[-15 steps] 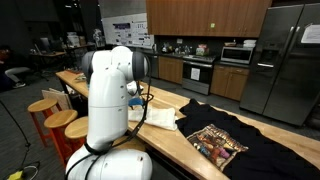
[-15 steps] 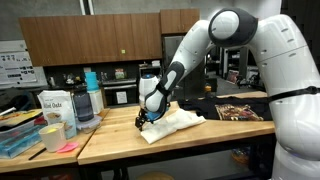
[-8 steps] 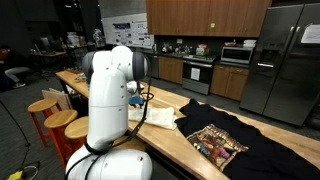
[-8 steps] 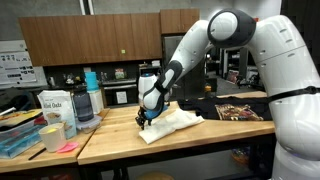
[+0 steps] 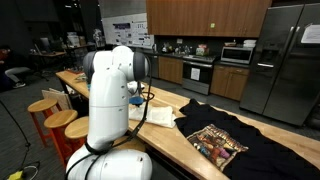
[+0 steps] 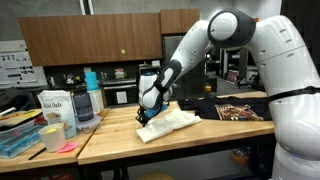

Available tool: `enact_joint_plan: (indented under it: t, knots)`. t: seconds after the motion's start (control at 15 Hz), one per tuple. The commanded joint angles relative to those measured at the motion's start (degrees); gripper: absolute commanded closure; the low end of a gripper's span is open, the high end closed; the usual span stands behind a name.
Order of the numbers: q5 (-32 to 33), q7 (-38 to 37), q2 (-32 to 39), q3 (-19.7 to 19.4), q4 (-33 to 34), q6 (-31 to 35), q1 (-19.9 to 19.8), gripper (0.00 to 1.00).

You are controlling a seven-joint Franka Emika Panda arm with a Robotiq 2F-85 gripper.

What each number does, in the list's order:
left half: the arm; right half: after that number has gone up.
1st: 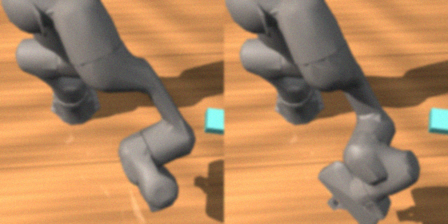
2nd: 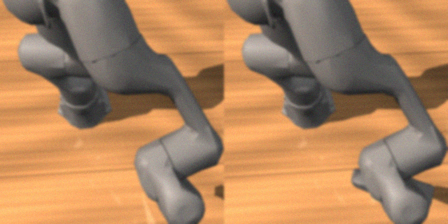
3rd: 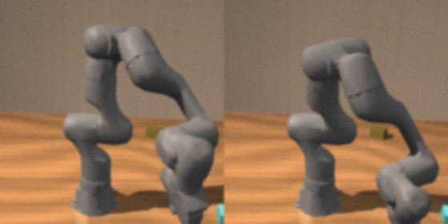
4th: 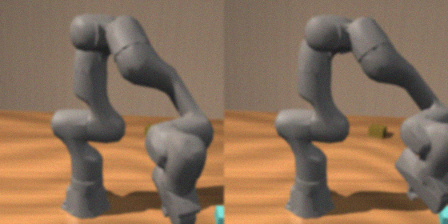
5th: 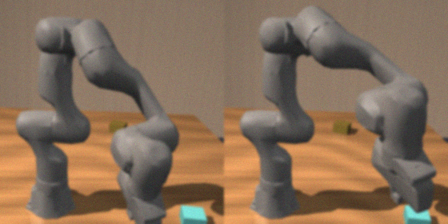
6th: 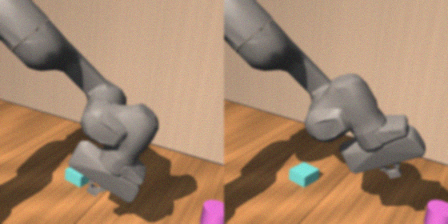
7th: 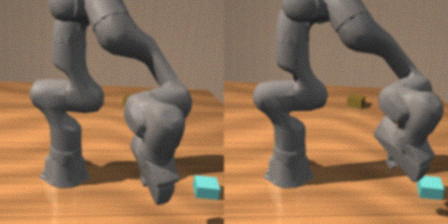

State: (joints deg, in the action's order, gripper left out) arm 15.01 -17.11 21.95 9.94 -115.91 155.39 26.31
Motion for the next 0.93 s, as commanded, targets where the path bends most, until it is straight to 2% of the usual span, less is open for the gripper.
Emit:
enact_joint_plan:
  t: [0.0, 0.4, 0.6, 0.87]
  knots:
    - [-2.93, 4.35, -3.35, 1.91, -3.53, 3.08, -2.23, 0.98]
    - [-11.42, 14.81, -12.0, 7.33, -11.23, 7.98, -8.01, 0.98]
    - [-19.28, 21.96, -17.98, 10.81, -15.25, 8.71, -11.69, 0.98]
    - [-30.21, 31.05, -27.53, 10.73, -19.38, 5.25, -13.13, 0.98]
